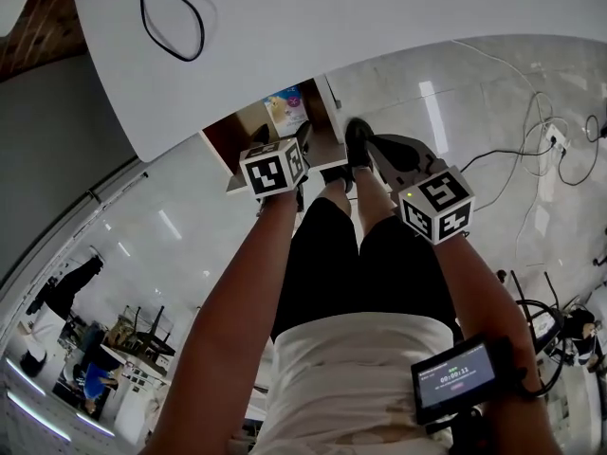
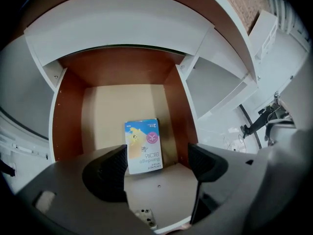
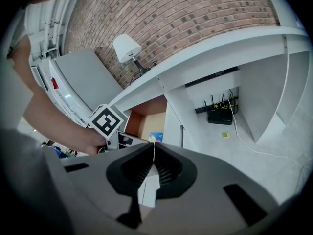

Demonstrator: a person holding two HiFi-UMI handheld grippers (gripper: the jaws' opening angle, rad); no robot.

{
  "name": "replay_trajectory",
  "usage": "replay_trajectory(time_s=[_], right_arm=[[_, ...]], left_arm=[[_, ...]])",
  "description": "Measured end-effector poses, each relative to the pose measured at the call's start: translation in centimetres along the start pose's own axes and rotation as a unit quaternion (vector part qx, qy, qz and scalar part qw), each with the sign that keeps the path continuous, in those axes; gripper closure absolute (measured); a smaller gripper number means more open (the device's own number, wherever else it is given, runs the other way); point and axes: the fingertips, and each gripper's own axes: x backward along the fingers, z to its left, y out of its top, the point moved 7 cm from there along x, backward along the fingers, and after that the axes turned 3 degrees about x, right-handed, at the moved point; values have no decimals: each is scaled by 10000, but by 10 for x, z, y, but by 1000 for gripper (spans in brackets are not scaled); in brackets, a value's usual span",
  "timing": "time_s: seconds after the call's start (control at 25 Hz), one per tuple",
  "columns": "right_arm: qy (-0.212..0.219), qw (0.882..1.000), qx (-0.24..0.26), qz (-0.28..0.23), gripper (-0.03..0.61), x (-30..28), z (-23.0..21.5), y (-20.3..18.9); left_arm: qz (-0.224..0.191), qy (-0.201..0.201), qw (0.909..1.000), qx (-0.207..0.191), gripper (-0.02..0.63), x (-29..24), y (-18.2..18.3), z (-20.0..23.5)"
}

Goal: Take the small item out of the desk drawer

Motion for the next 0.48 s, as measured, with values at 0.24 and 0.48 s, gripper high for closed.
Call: replay_trajectory(time_s=[0.24,0.48], right_arm=[[-26,10000,-83,-2,572,2,-4,-7],[-34,9998,-183,15,572,1,-2,-14]], left_arm=[[-10,45,10000,-2,235,-14,12,4],[66,194,9998,-27,235,-25,19,9]])
